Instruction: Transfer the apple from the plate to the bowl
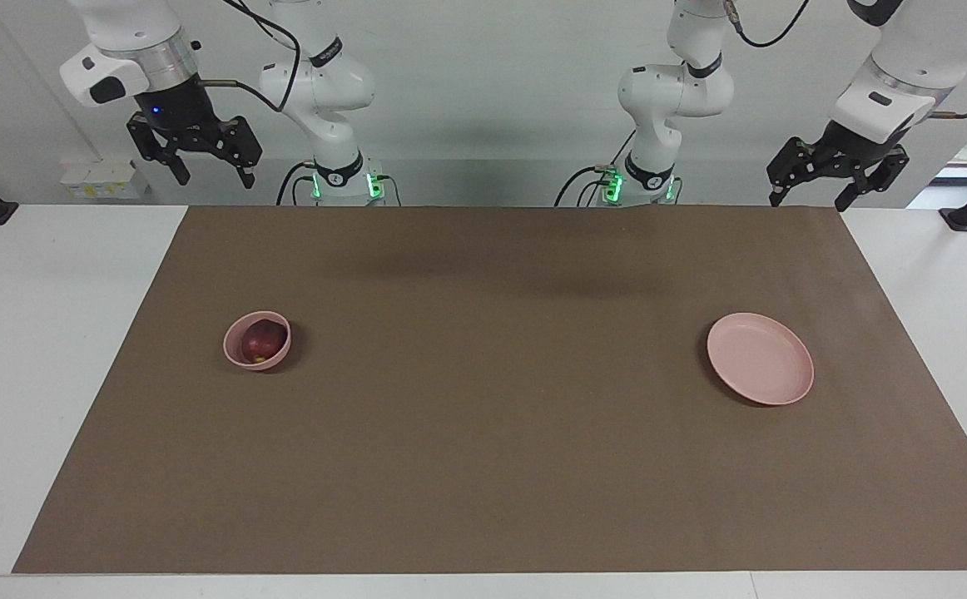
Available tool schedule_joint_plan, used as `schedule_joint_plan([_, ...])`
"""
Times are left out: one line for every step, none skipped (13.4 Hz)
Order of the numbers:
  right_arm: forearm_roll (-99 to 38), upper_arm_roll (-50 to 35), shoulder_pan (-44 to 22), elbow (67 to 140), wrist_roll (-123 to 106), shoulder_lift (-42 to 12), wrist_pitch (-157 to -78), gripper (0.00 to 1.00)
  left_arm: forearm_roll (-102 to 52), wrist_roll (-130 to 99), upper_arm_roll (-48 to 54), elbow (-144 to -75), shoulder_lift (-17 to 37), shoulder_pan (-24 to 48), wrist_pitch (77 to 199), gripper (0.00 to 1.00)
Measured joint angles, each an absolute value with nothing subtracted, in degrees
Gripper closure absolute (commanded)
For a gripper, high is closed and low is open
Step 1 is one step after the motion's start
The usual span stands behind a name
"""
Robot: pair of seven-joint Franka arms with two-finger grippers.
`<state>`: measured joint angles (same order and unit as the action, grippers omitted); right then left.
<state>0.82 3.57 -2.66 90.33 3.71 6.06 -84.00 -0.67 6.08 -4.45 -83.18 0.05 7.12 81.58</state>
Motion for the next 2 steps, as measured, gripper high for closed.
schedule_joint_plan([0.8,3.6,-2.7,90.3,3.7,6.1,-84.0,0.00,-0.7,6.1,-4.5,-83.2,0.0,7.1,81.6,0.00])
schedule_joint_plan([0.8,3.6,-2.7,90.3,3.7,6.1,-84.0,0.00,-0.7,6.1,-4.5,-83.2,0.0,7.1,81.6,0.00])
